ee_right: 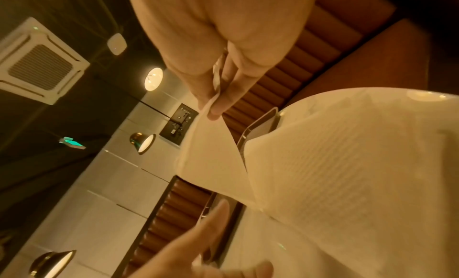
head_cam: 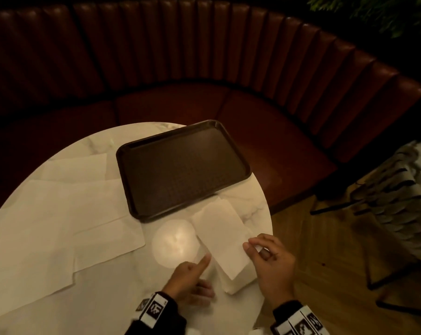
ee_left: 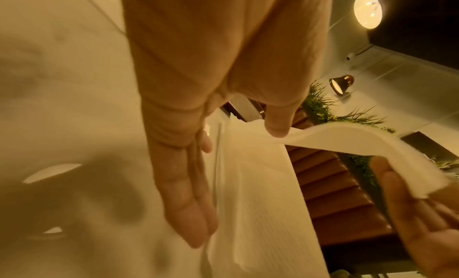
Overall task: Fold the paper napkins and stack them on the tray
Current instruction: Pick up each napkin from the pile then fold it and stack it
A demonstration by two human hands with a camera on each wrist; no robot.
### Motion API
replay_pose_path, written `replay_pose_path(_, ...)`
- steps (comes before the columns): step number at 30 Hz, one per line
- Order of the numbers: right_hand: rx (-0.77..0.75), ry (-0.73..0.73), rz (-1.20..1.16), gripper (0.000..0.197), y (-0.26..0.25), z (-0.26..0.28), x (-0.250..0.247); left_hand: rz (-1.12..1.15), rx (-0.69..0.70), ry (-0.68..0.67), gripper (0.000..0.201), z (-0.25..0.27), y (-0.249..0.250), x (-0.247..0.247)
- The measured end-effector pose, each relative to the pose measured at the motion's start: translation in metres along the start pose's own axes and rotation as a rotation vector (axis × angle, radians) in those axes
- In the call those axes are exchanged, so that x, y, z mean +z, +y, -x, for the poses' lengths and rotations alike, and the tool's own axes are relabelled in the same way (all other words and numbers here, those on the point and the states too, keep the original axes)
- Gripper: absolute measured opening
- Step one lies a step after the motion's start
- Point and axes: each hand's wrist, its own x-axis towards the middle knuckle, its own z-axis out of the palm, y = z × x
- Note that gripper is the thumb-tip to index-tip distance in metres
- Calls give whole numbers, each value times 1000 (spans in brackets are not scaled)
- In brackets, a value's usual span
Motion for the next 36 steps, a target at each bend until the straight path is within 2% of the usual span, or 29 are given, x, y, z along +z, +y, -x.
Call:
replay_pose_path(4, 120, 18, 147, 17, 22, 4, 3, 2, 85, 7, 42, -5, 6, 14)
replay_pose_path(7, 184, 37, 251, 13, 33, 9, 3, 68, 183, 55, 19, -8, 12, 20)
replay_pose_path(9, 220, -7, 335, 12, 38, 9, 2, 58, 227, 96, 10, -12, 13, 23)
replay_pose_path(11, 275, -100, 430, 10, 42, 9, 1, -39, 249, 158, 14, -16, 13, 26)
replay_pose_path(14, 306, -247, 680, 17, 38, 8, -5, -292, 289, 363, 26, -24, 14, 24)
replay_pose_path(15, 289, -247, 788, 22, 32, 7, -6, -345, 276, 411, 32, -26, 14, 24)
replay_pose_path(17, 194, -178, 964, 36, 19, 1, -5, -347, 224, 402, 46, -28, 18, 26)
replay_pose_path(18, 149, -168, 978, 47, 14, -5, -1, -331, 213, 369, 52, -29, 21, 29)
replay_pose_path(19, 139, -208, 942, 61, 12, -13, 5, -319, 213, 340, 56, -30, 24, 33)
replay_pose_path(21, 178, -391, 827, 79, 16, -32, 22, -326, 234, 324, 53, -33, 28, 43)
replay_pose_path(23, 246, -576, 848, 80, 23, -45, 38, -348, 239, 330, 52, -31, 32, 52)
replay_pose_path(25, 266, -647, 947, 75, 28, -52, 44, -349, 245, 318, 53, -30, 35, 56)
replay_pose_path(29, 296, -642, 977, 73, 26, -56, 42, -347, 243, 307, 51, -25, 35, 48)
replay_pose_path(31, 297, -575, 958, 74, 18, -57, 40, -343, 260, 314, 52, -16, 27, 34)
replay_pose_path(33, 211, -466, 959, 74, 3, -57, 43, -291, 282, 322, 60, -6, 13, 9)
replay_pose_path(36, -66, -366, 886, 65, -30, -46, 66, -159, 284, 359, 65, 13, -20, -44)
